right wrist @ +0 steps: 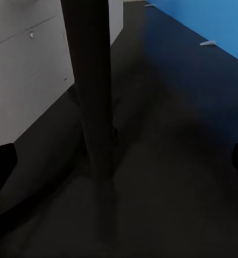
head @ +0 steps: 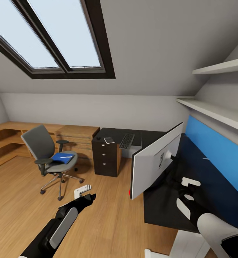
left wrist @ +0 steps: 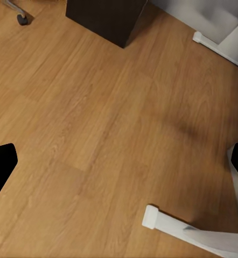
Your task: In the bedroom, organize the workspace by keeping the computer under the desk, ensuring the monitor is on the desk, placing the keyboard on the desk next to the monitor, placing the mouse on the desk next to the keyboard, moving the folder from the swivel chair onto the desk next to the mouse, stacking the notebook on top of the folder with the pen on top of the notebook, and positioning the swivel chair next to the desk.
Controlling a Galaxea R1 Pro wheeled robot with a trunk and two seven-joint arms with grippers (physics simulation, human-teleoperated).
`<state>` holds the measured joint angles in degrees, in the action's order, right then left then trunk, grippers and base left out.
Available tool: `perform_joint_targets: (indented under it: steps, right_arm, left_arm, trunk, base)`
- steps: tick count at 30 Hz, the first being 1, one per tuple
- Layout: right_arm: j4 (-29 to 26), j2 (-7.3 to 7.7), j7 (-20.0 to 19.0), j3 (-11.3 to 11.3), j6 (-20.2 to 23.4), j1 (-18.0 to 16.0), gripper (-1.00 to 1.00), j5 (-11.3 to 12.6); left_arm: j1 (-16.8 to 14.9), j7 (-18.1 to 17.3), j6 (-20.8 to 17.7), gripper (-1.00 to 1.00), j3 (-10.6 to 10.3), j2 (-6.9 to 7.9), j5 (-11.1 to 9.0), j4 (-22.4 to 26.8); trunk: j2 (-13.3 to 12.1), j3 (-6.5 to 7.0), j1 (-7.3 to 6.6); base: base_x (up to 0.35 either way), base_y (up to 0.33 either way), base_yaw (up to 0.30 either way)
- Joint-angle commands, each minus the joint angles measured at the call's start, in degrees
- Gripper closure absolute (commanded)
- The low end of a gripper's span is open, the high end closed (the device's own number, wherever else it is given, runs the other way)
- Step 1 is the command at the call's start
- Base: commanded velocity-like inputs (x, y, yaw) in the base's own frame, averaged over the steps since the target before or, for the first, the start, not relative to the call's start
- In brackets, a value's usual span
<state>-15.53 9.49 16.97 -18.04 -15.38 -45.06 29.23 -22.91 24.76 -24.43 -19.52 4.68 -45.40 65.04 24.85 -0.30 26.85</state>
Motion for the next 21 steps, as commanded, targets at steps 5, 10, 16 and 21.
perform_joint_targets:
  steps: [5,10,16,21]
  right_arm:
    - [0.0,0.01,0.3,-0.5,-0.2,0.0,-1.00,0.5]
    - [0.0,0.00,0.3,-0.5,-0.2,0.0,-1.00,0.5]
    - [0.0,0.00,0.3,-0.6,-0.4,0.0,-1.00,0.5]
    - [0.0,0.00,0.3,-0.6,-0.4,0.0,-1.00,0.4]
  left_arm:
    - [0.0,0.6,0.0,-1.00,-0.2,0.07,-0.6,0.1]
    - [0.0,0.6,0.0,-1.00,-0.2,0.07,-0.6,0.1]
    - [0.0,0.6,-0.1,-1.00,-0.3,0.07,-0.6,0.1]
    - [0.0,0.6,0.0,-1.00,-0.3,0.07,-0.6,0.1]
  trunk:
    - [2.1,-0.94,1.13]
    - [4.1,-1.83,2.23]
    - [6.5,-2.91,3.54]
    - [8.5,-3.81,4.64]
  base:
    - [0.000,0.000,0.000]
    - [0.000,0.000,0.000]
    - [0.000,0.000,0.000]
    - [0.000,0.000,0.000]
